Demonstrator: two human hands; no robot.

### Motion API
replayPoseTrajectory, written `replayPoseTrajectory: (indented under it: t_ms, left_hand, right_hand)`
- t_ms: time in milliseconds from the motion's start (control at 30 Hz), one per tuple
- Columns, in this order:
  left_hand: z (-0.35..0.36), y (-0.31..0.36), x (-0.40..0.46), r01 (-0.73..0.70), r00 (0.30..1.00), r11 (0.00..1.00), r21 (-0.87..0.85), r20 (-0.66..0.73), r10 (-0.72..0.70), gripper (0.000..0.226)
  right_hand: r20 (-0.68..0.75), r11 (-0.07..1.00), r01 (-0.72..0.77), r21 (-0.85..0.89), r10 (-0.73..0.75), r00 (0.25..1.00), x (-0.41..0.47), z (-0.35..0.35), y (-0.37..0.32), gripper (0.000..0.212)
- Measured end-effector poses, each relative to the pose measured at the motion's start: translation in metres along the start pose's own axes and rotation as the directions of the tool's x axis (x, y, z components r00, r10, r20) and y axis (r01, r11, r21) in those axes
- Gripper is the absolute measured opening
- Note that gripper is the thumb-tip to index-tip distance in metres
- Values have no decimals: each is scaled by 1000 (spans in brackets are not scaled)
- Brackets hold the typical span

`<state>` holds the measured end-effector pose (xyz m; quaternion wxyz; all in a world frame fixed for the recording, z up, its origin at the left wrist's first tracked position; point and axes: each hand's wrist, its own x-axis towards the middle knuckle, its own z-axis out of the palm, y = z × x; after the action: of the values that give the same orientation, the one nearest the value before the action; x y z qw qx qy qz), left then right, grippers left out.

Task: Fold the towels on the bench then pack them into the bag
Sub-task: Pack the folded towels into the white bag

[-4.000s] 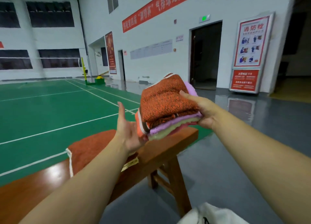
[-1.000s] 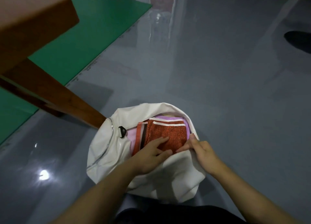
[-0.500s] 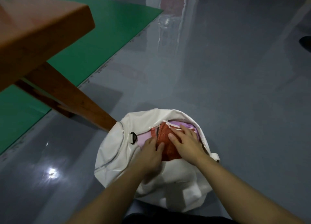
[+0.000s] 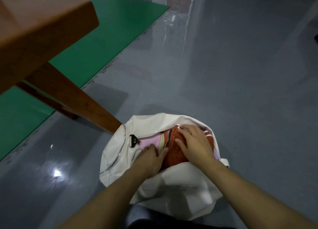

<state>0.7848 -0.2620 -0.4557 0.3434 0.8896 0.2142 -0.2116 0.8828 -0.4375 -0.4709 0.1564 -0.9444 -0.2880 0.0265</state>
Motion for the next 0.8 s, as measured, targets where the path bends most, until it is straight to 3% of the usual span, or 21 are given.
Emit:
replayPoseTrajectory:
  t_ms: [67, 133, 200, 333, 433, 533, 633, 700, 800]
  left_hand:
    - [-8, -1, -5, -38, 999, 999, 19, 9, 38, 57]
    - [-19, 1, -10, 9, 997, 999, 53, 70, -13, 78]
    - [-26, -1, -10, 96, 988, 995, 42, 117, -100, 90]
    - [-29, -14, -6, 199, 970, 980, -29, 148, -193, 110]
    - [-34, -11, -10, 172, 981, 983, -57, 99, -166, 91]
    - [-41, -11, -12, 141, 988, 983, -121, 79, -132, 74]
    - [-47, -8, -12, 142, 987, 921, -362, 118, -106, 90]
    - [-50, -4, -14, 129, 992, 864, -487, 59, -115, 92]
    - [-62, 10, -34, 82, 995, 888, -453, -18, -101, 89]
  right_hand:
    - [62, 980, 179, 91, -185, 981, 8, 0, -6, 43]
    - [195, 970, 222, 95, -237, 952, 14, 6, -13, 57]
    - [255, 977, 208, 36, -210, 944, 15, 17, -13, 67]
    - [275, 987, 154, -35, -139, 951, 16, 32, -7, 56]
    - [292, 985, 152, -81, -123, 948, 16, 33, -11, 58]
    - [249, 976, 207, -71, -184, 951, 14, 24, -18, 54]
    - [129, 984, 178, 22, -179, 975, 5, -1, -24, 48]
    - [38, 987, 145, 65, -147, 988, -2, -21, -32, 45]
    - [-71, 987, 159, 16, -157, 985, -11, -51, -46, 54]
